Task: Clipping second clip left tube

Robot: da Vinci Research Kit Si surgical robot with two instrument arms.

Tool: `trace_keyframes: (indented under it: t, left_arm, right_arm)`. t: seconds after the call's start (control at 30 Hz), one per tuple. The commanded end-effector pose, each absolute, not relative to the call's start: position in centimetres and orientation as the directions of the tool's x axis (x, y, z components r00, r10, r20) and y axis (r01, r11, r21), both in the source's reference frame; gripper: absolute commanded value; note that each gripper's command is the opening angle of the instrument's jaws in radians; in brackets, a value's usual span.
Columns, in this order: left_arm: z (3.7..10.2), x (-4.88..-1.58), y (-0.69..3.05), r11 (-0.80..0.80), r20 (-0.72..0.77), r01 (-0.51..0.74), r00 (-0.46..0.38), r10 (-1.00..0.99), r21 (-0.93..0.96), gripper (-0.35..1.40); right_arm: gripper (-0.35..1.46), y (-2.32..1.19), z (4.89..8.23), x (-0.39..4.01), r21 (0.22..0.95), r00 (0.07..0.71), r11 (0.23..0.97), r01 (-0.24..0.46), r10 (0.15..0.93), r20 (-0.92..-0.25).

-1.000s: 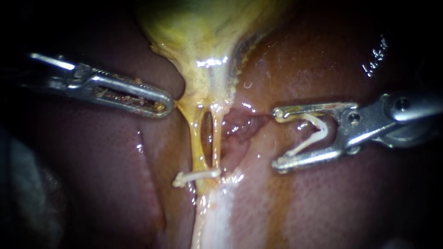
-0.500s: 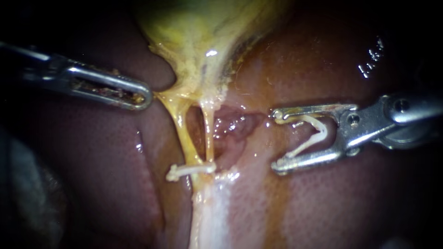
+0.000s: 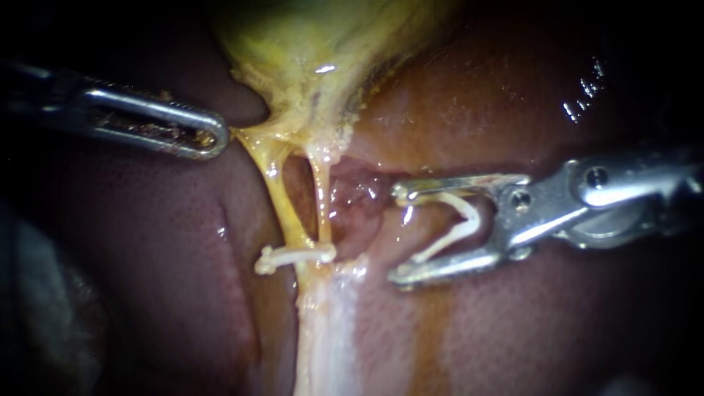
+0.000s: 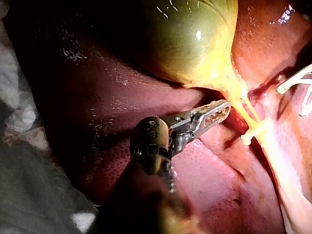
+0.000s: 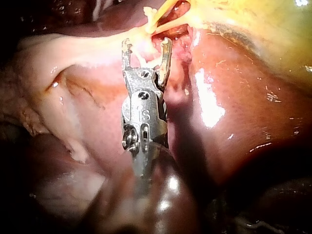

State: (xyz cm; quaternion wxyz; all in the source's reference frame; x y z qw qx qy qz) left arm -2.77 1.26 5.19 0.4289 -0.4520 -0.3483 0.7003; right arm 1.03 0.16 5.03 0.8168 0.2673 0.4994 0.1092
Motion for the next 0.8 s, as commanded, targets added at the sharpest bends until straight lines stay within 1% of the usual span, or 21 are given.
trace_keyframes:
  t: [0.03, 0.17, 0.43, 0.5, 0.8]
  left_arm:
    - [5.2, -2.78, 1.25, -0.39, -0.334, -0.288, -0.223, 0.916, -0.875, -0.35]
    - [5.2, -2.81, 1.24, -0.39, -0.335, -0.29, -0.222, 0.916, -0.874, -0.35]
    - [5.19, -2.88, 1.23, -0.389, -0.335, -0.294, -0.219, 0.917, -0.873, -0.35]
    - [5.19, -2.88, 1.22, -0.389, -0.335, -0.294, -0.219, 0.917, -0.873, -0.35]
    - [5.19, -2.88, 1.22, -0.389, -0.335, -0.294, -0.219, 0.916, -0.873, -0.35]
  right_arm:
    - [0.49, 0.17, 5.04, 1.08, 0.555, 0.479, 0.828, 0.083, 0.455, -0.751]
    - [0.49, 0.16, 5.08, 1.26, 0.601, 0.473, 0.798, 0.056, 0.508, -0.719]
    - [0.49, 0.14, 5.17, 1.49, 0.653, 0.448, 0.755, 0.061, 0.564, -0.694]
    - [0.48, 0.13, 5.2, 1.53, 0.662, 0.44, 0.747, 0.064, 0.575, -0.69]
    - [0.48, 0.01, 5.44, 1.58, 0.696, 0.455, 0.714, 0.073, 0.597, -0.66]
